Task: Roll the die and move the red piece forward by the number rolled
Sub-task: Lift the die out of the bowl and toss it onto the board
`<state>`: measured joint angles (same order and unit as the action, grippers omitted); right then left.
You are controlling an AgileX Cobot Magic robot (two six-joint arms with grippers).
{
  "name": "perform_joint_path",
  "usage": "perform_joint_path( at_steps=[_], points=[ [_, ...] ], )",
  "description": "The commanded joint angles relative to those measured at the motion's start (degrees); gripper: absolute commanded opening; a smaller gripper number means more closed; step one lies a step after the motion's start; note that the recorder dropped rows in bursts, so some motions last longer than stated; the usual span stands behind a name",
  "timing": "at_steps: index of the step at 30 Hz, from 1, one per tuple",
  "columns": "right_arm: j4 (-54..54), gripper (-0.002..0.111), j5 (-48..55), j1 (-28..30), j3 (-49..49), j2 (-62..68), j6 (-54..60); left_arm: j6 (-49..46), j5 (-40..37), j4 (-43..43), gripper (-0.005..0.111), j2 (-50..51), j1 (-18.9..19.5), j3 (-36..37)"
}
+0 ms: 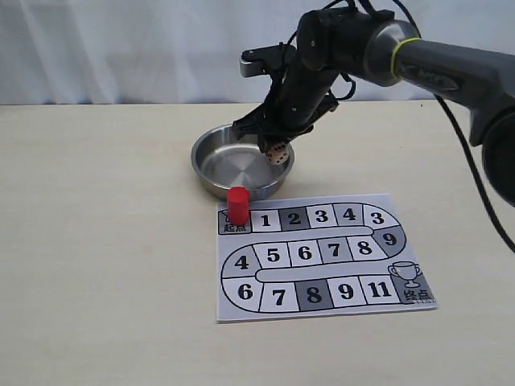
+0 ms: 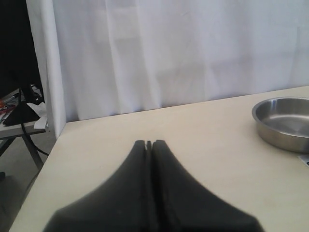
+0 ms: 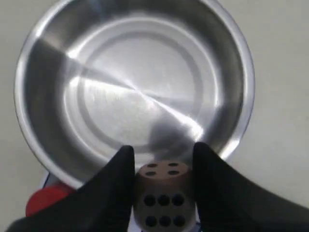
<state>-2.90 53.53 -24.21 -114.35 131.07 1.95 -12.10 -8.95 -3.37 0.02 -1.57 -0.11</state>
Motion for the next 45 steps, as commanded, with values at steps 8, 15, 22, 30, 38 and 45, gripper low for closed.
perform_joint_path(
  at_steps=[8,15,22,30,38,45],
  points=[
    [2.51,0.004,-16.98,7.15,34.61,-20.97,-0.30,-0.05,0.79,-0.09,0.000,-0.02,-0.43,0.11],
    [6.39,0.004,-27.24,17.77,53.48,-30.64,-0.30,-0.05,0.68,0.81,0.000,-0.02,-0.43,0.11],
    [9.37,0.004,-29.95,26.30,56.99,-30.99,-0.30,-0.05,0.68,1.08,0.000,-0.02,-0.43,0.11],
    [-6.85,0.006,-30.95,27.12,57.75,-30.58,5.18,-0.05,0.68,1.08,0.000,-0.02,-0.43,0.11],
    [-58.63,0.086,-20.29,26.00,57.75,-24.61,60.11,-0.05,0.68,1.22,0.000,-0.02,-0.43,0.11],
    [-46.66,0.063,-32.93,26.12,57.75,-24.61,44.69,-0.05,0.68,1.22,0.000,-0.02,-0.43,0.11]
  ],
)
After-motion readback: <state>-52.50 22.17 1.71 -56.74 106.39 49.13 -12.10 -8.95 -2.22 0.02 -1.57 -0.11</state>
